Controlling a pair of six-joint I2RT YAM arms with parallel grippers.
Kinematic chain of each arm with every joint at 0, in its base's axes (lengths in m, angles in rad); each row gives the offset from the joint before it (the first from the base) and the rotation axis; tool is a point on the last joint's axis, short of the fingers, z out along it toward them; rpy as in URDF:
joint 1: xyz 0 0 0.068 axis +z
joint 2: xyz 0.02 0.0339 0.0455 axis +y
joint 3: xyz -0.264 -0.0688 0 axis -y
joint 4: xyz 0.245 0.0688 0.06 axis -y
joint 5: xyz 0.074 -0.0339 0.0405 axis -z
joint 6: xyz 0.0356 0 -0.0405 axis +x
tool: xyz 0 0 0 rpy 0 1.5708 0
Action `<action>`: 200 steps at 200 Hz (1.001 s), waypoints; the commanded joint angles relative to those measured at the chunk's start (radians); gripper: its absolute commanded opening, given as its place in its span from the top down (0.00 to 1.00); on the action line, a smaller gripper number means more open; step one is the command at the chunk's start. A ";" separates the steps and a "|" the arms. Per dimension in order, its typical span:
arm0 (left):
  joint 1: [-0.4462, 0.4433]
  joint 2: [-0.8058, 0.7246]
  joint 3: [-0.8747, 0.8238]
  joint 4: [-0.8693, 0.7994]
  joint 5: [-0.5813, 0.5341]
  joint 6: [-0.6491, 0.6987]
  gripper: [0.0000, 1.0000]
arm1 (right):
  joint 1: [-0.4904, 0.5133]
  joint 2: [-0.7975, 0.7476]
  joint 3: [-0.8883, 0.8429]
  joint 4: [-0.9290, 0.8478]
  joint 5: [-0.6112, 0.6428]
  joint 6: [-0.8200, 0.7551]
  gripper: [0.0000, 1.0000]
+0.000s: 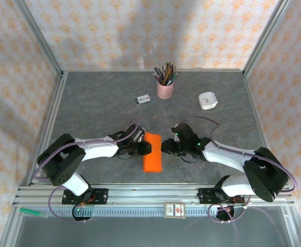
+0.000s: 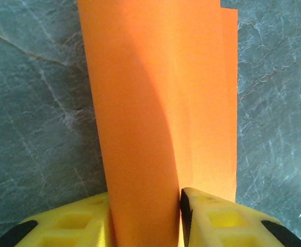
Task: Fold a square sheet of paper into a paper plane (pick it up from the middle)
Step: Fold the square sheet of paper at the bottom-center of the table.
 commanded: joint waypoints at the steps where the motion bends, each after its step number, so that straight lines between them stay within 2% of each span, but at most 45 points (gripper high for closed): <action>1: -0.014 0.045 0.009 -0.106 -0.022 0.047 0.62 | -0.030 0.063 0.053 0.019 -0.028 -0.037 0.67; 33: -0.016 0.054 0.018 -0.126 -0.030 0.066 0.61 | -0.045 0.183 0.149 0.031 -0.016 -0.061 0.67; 99: -0.016 0.083 0.038 -0.158 -0.050 0.107 0.60 | -0.080 0.350 0.235 0.044 -0.007 -0.115 0.66; 200: -0.016 0.135 0.068 -0.183 -0.056 0.149 0.58 | -0.081 0.406 0.245 0.076 -0.020 -0.121 0.67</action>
